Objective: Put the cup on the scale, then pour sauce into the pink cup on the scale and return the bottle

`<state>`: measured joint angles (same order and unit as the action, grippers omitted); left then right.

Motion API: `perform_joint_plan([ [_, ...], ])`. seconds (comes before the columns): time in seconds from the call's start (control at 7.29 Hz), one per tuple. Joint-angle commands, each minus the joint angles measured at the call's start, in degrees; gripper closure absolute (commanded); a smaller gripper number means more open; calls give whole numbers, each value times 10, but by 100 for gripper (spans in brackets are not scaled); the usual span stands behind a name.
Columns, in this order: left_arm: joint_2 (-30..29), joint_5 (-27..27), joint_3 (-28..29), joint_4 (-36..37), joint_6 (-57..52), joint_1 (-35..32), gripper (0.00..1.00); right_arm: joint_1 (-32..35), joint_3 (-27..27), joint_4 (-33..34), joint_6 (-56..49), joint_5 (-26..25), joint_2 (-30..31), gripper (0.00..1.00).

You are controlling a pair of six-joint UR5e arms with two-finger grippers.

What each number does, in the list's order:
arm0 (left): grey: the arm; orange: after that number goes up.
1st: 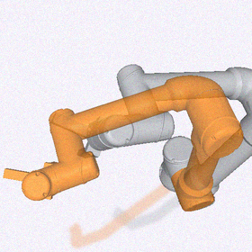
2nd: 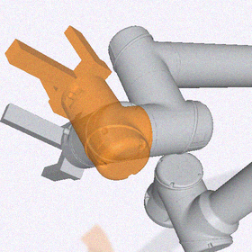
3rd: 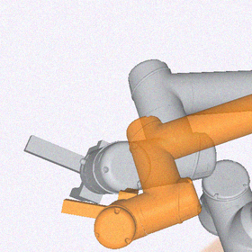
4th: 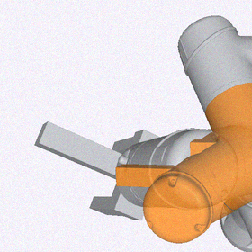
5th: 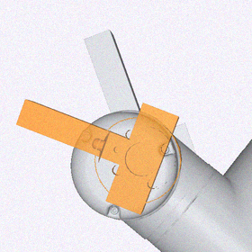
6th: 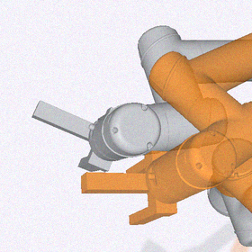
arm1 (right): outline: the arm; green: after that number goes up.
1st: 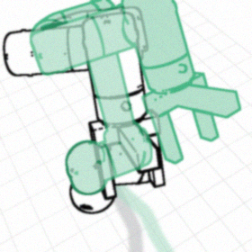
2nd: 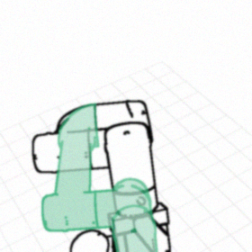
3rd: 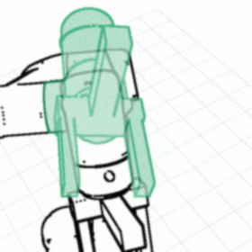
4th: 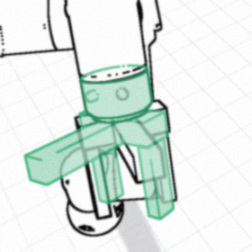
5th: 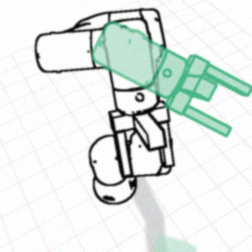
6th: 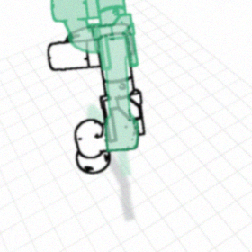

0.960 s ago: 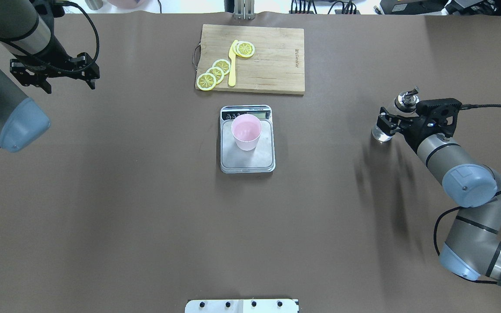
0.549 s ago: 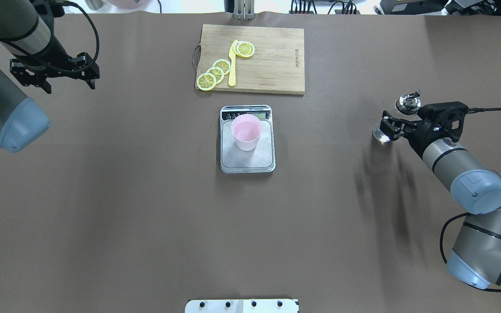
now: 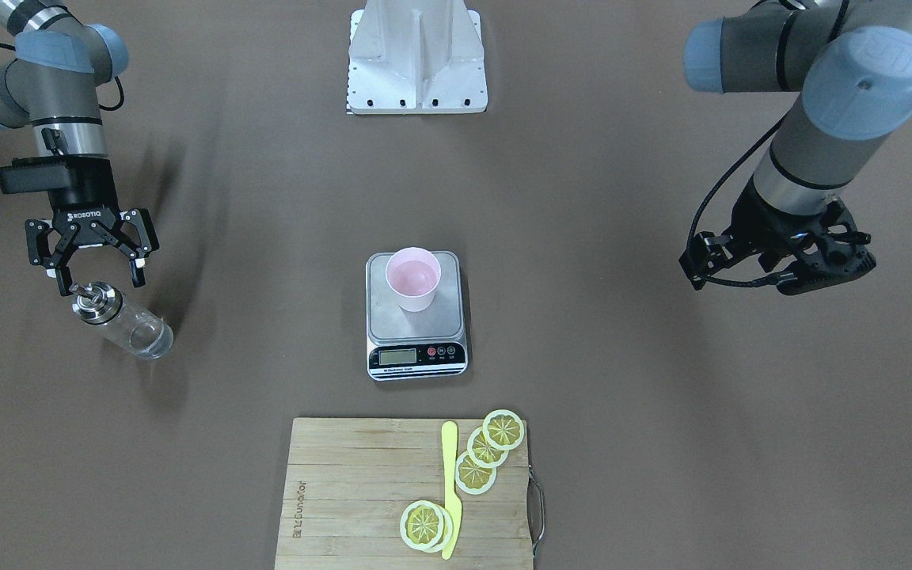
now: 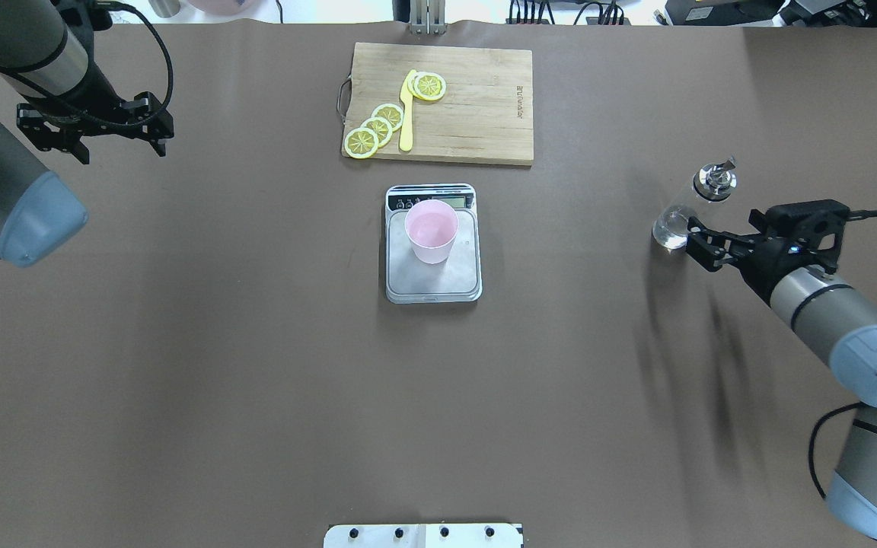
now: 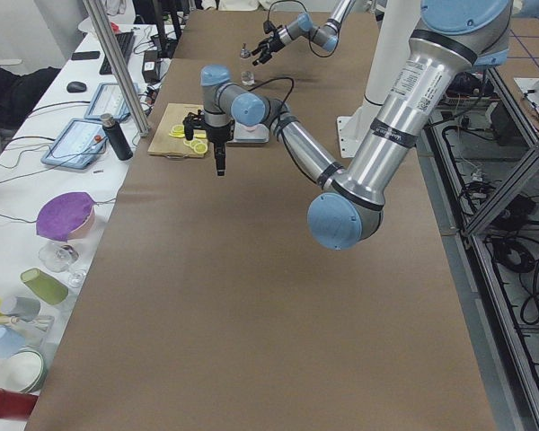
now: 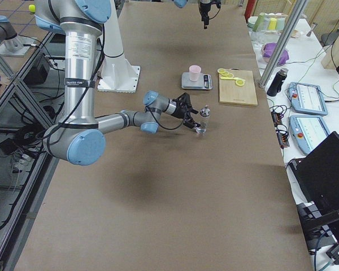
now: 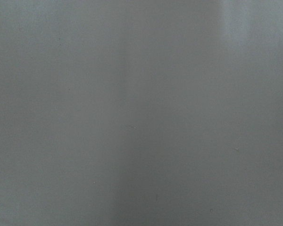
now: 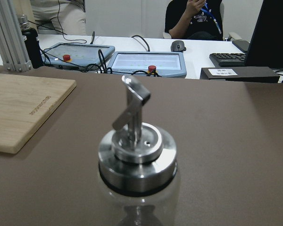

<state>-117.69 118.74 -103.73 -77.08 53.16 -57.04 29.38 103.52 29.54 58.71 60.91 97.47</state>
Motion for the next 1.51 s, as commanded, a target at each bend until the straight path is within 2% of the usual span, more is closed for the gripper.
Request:
perform_joint_plan([
  [0.0,0,-1,-2,1,0,0,1,-2,103,10,0,41,83,0],
  [0.14,0,0,-2,0,0,0,2,6,150,33,-6,75,105,0],
  [0.27,1,0,-2,0,-1,-1,1,65,189,85,-10,172,105,0],
  [0.41,1,-1,-2,0,-2,-1,2,193,192,130,-48,355,77,0],
  [0.55,0,0,-2,0,-2,0,1,309,175,204,-115,489,22,0],
  [0.69,0,1,-3,0,-3,-1,1,374,163,287,-181,560,-20,0],
  [0.82,-1,1,-5,0,-3,-3,2,420,138,373,-250,616,-62,0],
  [1.1,11,-5,-19,2,-14,-34,2,496,60,516,-406,697,-121,0],
  [1.23,21,-5,-14,3,-64,-55,2,499,22,596,-432,700,-147,0],
  [1.37,26,1,2,6,-125,-96,2,502,-25,648,-438,702,-171,0],
])
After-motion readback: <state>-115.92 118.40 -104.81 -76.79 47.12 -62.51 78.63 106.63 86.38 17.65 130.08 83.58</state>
